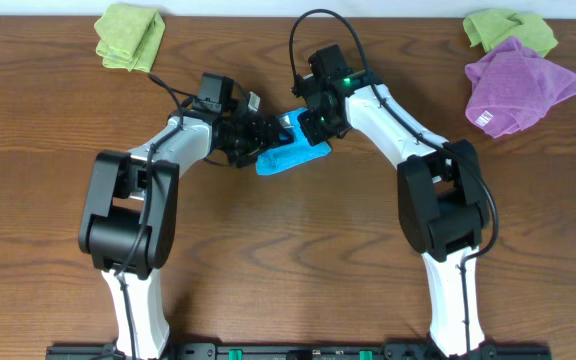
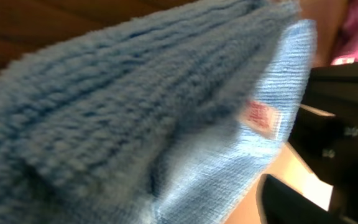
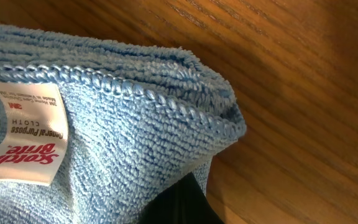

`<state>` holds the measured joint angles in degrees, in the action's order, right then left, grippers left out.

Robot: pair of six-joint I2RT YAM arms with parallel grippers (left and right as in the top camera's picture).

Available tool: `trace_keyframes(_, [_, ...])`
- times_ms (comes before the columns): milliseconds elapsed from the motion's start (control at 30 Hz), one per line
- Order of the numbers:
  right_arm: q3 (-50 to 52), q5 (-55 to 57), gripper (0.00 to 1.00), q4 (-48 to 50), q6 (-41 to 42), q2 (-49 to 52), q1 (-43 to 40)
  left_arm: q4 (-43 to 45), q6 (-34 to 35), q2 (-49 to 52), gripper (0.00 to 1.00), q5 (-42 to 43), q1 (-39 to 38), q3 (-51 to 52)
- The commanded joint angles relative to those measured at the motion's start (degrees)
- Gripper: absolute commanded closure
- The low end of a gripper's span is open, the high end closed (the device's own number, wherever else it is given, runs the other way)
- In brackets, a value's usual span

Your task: Fold the cloth

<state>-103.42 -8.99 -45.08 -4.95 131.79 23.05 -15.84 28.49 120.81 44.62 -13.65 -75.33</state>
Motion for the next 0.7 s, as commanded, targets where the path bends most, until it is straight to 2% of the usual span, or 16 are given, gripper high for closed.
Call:
trace_keyframes(0, [-0.24, -0.26, 0.99, -0.37, 0.85, 0.68, 0.35, -1.03, 0.52, 4.26, 0.41, -4.59, -0.63, 1.38])
trace_keyframes(33, [-0.24, -0.26, 0.99, -0.46, 0.85, 0.68, 0.33, -1.01, 0.52, 4.26, 0.49, -4.59, -0.63, 1.38])
trace_keyframes(133, [-0.24, -0.26, 0.99, -0.79, 0.83, 0.68, 0.33, -0.98, 1.11, 4.26, 0.89, -4.94, -0.50, 1.38])
trace_keyframes(167, [-0.24, -0.24, 0.99, -0.92, 0.83, 0.66, 0.33, -0.96, 1.75, 4.26, 0.94, -5.42, -0.50, 1.38])
trace_keyframes(333, [-0.87, 2.40, 0.99, -2.75, 0.81, 0.66, 0.15, 0.28, 2.51, 4.22, 0.94, -5.53, -0.02, 1.31])
trace_keyframes(467, [-3.43, 8.52, 0.99, -6.19, 0.81, -0.02, -0.42, 4.96, 4.90, 3.98, 0.94, -1.18, 2.29, 0.66])
trace_keyframes(667, [-7.67, 8.79, 0.99, -8.52, 0.37, -3.93, -2.49, 8.59, 7.78, 1.92, 0.94, 1.97, 7.80, -6.67])
